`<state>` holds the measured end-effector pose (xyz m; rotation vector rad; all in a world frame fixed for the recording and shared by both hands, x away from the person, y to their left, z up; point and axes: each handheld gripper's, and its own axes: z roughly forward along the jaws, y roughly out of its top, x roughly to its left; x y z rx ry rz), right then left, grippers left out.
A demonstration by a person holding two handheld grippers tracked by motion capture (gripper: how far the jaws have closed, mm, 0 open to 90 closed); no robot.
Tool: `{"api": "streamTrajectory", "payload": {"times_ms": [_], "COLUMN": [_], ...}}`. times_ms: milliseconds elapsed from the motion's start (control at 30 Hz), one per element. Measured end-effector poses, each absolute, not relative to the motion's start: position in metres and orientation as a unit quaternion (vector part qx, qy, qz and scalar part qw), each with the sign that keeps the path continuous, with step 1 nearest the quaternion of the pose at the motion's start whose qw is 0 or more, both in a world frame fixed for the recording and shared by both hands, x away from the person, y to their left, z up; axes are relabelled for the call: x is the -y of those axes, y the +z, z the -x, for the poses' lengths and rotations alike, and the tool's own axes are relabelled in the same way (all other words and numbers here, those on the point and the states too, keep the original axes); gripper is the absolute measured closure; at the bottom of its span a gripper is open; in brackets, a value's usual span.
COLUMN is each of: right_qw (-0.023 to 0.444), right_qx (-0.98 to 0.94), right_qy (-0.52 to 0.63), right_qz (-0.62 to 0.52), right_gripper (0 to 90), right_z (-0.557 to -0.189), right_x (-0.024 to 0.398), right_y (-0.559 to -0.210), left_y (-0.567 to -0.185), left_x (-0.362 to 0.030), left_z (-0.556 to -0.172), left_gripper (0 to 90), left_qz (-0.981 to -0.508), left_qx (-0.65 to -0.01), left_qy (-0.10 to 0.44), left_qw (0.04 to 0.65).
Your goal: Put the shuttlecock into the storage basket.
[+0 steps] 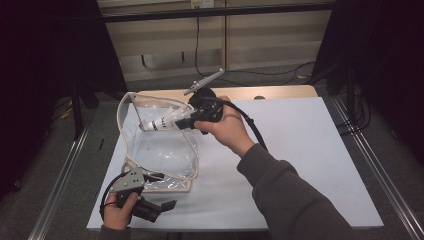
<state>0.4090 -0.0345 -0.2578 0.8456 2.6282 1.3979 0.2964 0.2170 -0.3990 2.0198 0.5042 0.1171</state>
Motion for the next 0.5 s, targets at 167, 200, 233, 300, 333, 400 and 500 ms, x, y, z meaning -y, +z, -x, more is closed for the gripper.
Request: {"api": "streamTrajectory", "payload": {"times_ms": [167, 200, 233, 300, 333, 400, 500], "right_qw": [0.018, 0.016, 0.016, 0.015, 0.013, 0.012, 0.008], "right_qx": [-0.852, -0.852, -0.853, -0.855, -0.855, -0.857, -0.857], "right_qy": [0.448, 0.450, 0.450, 0.448, 0.448, 0.446, 0.445], "right_qz": [-0.269, -0.266, -0.263, -0.262, -0.261, -0.259, -0.260], "right_gripper": [88.1, 88.1, 88.1, 88.1, 88.1, 88.1, 88.1], "right_z": [-0.409, -0.409, -0.409, -0.408, -0.408, -0.408, -0.408], "right_x": [0.026, 0.023, 0.022, 0.018, 0.016, 0.013, 0.008], "right_y": [-0.260, -0.260, -0.260, -0.260, -0.261, -0.262, -0.264], "left_y": [-0.399, -0.400, -0.400, -0.400, -0.400, -0.400, -0.400], "left_x": [-0.217, -0.217, -0.217, -0.217, -0.217, -0.217, -0.218], "left_z": [-0.297, -0.297, -0.297, -0.297, -0.297, -0.297, -0.297], "left_gripper": [4.4, 4.4, 4.5, 4.5, 4.5, 4.5, 4.5], "left_qz": [-0.837, -0.836, -0.836, -0.836, -0.836, -0.837, -0.836], "left_qx": [-0.208, -0.208, -0.207, -0.207, -0.207, -0.207, -0.208], "left_qy": [0.048, 0.048, 0.048, 0.047, 0.048, 0.047, 0.047], "left_qw": [0.504, 0.505, 0.505, 0.505, 0.505, 0.505, 0.505]}}
